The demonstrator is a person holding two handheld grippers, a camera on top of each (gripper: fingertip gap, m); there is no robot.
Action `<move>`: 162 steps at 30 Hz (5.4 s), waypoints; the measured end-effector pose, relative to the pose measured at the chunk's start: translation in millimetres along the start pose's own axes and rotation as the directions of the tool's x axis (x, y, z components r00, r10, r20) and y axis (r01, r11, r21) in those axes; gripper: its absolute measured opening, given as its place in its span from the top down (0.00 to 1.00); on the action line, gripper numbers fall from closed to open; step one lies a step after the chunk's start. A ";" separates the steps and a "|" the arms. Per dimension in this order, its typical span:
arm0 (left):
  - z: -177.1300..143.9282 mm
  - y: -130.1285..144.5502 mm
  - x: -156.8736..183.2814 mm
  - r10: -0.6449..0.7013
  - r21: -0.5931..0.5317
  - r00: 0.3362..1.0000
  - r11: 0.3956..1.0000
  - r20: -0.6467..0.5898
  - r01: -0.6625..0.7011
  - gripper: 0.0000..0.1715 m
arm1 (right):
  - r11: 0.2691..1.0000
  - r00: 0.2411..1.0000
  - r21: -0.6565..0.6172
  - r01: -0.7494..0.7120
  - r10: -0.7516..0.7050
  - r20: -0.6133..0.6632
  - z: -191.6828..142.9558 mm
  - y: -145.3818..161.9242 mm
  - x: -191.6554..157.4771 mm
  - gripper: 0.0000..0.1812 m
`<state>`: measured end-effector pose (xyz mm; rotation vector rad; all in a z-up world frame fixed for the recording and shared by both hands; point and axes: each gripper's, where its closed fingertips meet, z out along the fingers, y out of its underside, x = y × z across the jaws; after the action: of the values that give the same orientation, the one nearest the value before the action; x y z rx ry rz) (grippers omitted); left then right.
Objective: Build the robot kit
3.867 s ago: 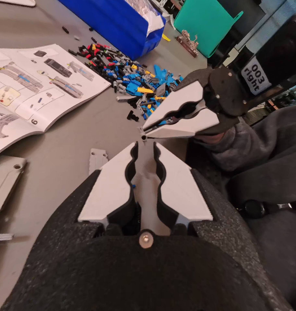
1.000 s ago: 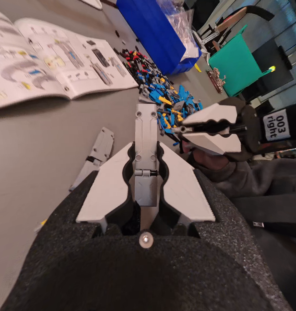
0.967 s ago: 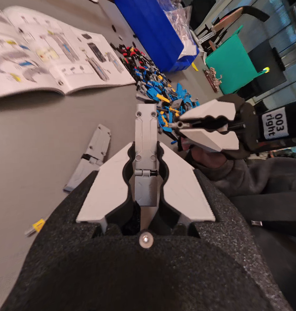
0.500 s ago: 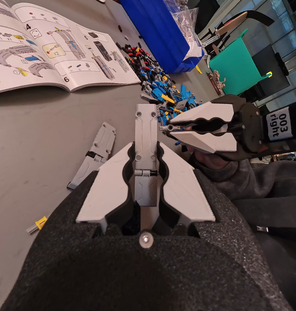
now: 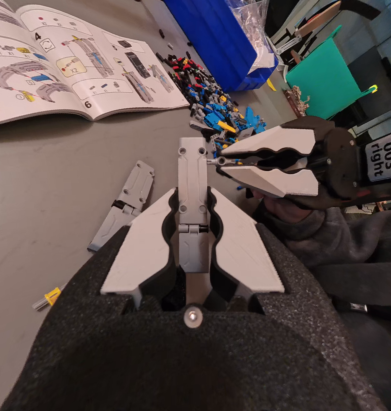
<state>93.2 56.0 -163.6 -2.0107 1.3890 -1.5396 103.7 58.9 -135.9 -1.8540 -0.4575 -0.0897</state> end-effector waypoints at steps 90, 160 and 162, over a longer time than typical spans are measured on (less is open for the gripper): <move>-18.8 -15.9 66.8 0.214 0.188 0.919 0.969 -0.331 -0.158 0.93 | 0.554 0.374 0.013 -0.833 0.545 0.750 -34.1 -47.8 -16.2 0.98; -23.2 -30.5 63.3 -0.102 0.195 0.809 0.946 -0.579 0.258 0.90 | 0.771 0.701 0.151 -0.619 0.456 0.549 -25.2 -37.2 -13.9 1.00; -21.6 -26.3 64.5 -0.079 0.179 0.825 0.960 -0.559 0.214 0.91 | 0.781 0.728 0.168 -0.602 0.450 0.517 -25.7 -35.2 -8.2 1.00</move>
<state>87.7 25.5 -97.6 -1.6272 1.1528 -2.3644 87.9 41.9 -98.2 -1.5954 -0.2078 0.7935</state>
